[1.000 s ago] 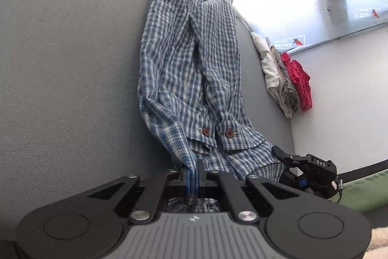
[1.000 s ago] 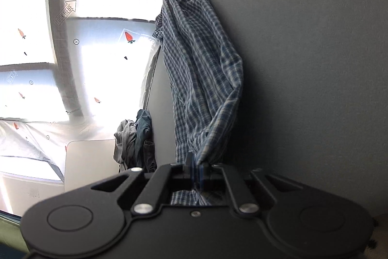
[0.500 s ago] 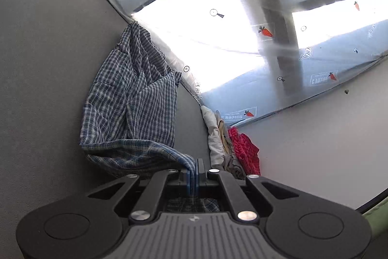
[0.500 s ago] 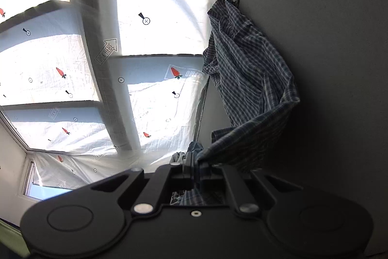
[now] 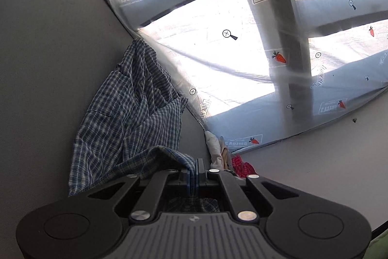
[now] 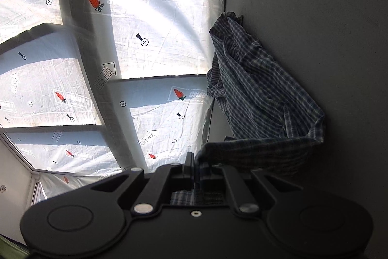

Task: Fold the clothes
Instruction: 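Lay the folded hem down with both grippers and release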

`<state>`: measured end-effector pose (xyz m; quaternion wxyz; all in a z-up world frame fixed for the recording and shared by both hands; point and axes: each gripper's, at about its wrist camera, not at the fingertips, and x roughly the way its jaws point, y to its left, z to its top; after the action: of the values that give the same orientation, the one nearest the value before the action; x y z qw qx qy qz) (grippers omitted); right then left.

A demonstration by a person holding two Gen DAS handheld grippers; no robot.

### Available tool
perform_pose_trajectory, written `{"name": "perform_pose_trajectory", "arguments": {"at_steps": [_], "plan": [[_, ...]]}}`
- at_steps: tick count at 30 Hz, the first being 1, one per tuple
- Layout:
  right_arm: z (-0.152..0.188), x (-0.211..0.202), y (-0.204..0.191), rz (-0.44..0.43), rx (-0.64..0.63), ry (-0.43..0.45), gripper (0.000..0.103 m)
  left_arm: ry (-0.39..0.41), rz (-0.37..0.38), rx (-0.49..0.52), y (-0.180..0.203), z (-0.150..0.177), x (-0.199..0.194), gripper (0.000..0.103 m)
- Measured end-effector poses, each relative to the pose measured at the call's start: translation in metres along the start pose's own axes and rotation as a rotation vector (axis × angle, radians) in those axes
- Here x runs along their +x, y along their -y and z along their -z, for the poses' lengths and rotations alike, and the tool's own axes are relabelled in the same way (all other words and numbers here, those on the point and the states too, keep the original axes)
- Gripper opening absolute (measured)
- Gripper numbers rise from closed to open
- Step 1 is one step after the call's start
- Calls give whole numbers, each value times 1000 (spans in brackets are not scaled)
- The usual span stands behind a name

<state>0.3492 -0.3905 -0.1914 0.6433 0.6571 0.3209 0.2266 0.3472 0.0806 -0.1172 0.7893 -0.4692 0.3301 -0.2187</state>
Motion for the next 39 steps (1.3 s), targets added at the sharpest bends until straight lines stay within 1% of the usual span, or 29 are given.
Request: {"name": "perform_pose_trajectory", "arguments": {"at_steps": [8, 9, 12, 13, 14, 15, 16, 17, 18, 19, 20, 21, 22, 23, 25, 27, 29, 32, 33, 35, 37, 38, 39], "plan": [[-47, 44, 12, 18, 46, 6, 5, 18, -39, -39, -21, -39, 50, 3], [-55, 51, 15, 23, 53, 8, 5, 24, -55, -52, -26, -45, 58, 3], [-79, 72, 22, 44, 90, 22, 8, 42, -147, -91, -43, -66, 87, 4], [-86, 79, 24, 55, 102, 29, 12, 39, -193, -92, -46, -72, 96, 4], [-92, 84, 23, 69, 108, 37, 14, 32, -224, -72, -46, -78, 104, 4], [-96, 89, 21, 76, 105, 42, 19, 28, -239, -28, -40, -82, 108, 5], [-99, 92, 16, 75, 95, 42, 28, 32, -250, 19, -31, -84, 109, 9], [-102, 95, 12, 68, 83, 43, 34, 41, -258, 57, -23, -85, 110, 19], [-103, 96, 6, 50, 63, 44, 44, 53, -264, 86, -15, -84, 109, 31], [-104, 96, 0, 30, 43, 51, 57, 67, -273, 117, -8, -82, 108, 37], [-104, 95, -4, 17, 31, 61, 63, 80, -291, 152, -2, -79, 106, 46], [-104, 94, -7, 7, 23, 68, 75, 89, -313, 188, 3, -76, 104, 51], [-105, 94, -10, 3, 17, 71, 88, 94, -336, 217, 6, -74, 103, 53], [-105, 93, -12, 3, 9, 73, 91, 94, -362, 240, 7, -73, 102, 58], [-105, 91, -16, 22, -17, 73, 100, 93, -395, 260, 7, -71, 99, 61], [-103, 88, -20, 50, -42, 78, 101, 93, -408, 259, 5, -70, 95, 62], [-98, 85, -21, 55, -44, 85, 103, 91, -417, 260, 3, -66, 90, 64], [-90, 82, -22, 71, -63, 111, 103, 69, -444, 290, 5, -54, 88, 66], [-86, 82, -25, 93, -86, 123, 103, 56, -457, 303, 5, -49, 89, 67], [-77, 83, -32, 172, -171, 171, 103, 23, -481, 330, 6, -39, 94, 68], [-66, 87, -42, 304, -320, 237, 103, -18, -500, 362, 5, -28, 101, 68], [-59, 91, -47, 380, -413, 259, 103, -37, -512, 384, 5, -23, 105, 68], [-52, 98, -52, 462, -522, 263, 103, -52, -529, 411, 6, -18, 110, 68]]}}
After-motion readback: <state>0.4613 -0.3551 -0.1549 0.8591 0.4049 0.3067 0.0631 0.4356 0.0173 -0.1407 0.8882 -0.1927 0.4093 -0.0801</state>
